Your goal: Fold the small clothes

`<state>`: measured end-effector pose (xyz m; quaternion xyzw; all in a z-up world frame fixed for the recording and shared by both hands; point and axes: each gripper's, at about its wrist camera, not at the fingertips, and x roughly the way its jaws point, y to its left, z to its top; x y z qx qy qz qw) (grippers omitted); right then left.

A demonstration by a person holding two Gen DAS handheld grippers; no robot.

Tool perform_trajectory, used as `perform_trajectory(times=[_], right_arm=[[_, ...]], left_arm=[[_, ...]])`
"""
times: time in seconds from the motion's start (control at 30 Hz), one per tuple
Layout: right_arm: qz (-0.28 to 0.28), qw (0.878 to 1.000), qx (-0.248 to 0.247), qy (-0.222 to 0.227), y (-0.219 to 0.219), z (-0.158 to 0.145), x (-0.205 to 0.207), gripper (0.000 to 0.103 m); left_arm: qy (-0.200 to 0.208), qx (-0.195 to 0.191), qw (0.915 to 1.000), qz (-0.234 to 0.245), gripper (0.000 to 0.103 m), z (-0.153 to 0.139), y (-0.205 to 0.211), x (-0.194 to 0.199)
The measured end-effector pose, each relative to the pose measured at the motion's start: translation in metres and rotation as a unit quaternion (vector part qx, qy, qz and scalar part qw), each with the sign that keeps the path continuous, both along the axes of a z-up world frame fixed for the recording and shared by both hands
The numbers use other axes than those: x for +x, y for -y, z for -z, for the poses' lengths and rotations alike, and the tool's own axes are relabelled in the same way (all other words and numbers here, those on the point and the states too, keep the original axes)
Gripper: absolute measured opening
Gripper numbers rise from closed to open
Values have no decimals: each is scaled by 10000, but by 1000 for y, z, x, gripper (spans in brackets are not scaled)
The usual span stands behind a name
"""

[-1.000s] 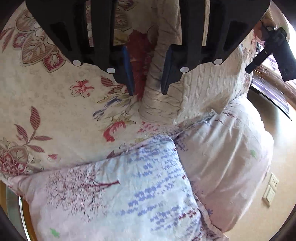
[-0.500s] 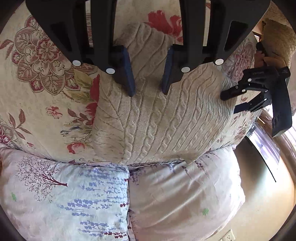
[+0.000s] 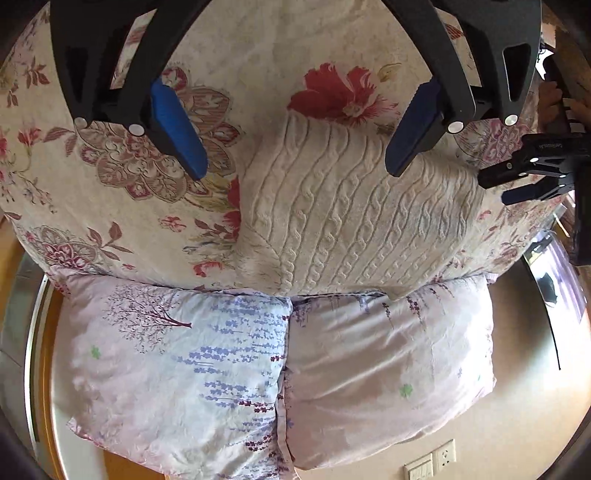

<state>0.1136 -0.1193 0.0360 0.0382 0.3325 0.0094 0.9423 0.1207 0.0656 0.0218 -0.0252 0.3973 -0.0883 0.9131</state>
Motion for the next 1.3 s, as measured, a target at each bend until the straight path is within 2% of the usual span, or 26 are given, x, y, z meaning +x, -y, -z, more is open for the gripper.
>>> perform_trajectory(times=[0.07,0.17,0.27,0.37,0.5,0.87,1.3], right_arm=[[122,9997,-215,-51,-5,5,-4,102],[340,9990,-281,22,-11,10,-13,102],[649,9977,58,-192,-9,15,-15,102],[544,9955,503,-585,-8,23,-9,102],[582,9933,548,-833,-13,32,-5,102],[464,9936,-163,-1018,-39,45,1,102],[421,9929,-264,-1082,-40,47,4,102]], left_arm=[[-3,135,9999,-63,101,1,5,-5],[-102,253,9996,-72,101,5,11,-9],[-255,512,9983,-128,101,12,19,-8],[-308,567,9979,-97,101,17,23,-8],[-474,511,9975,-133,101,24,25,-6],[-515,662,9962,-247,101,29,33,-5],[-492,669,9962,-275,101,29,33,-5]])
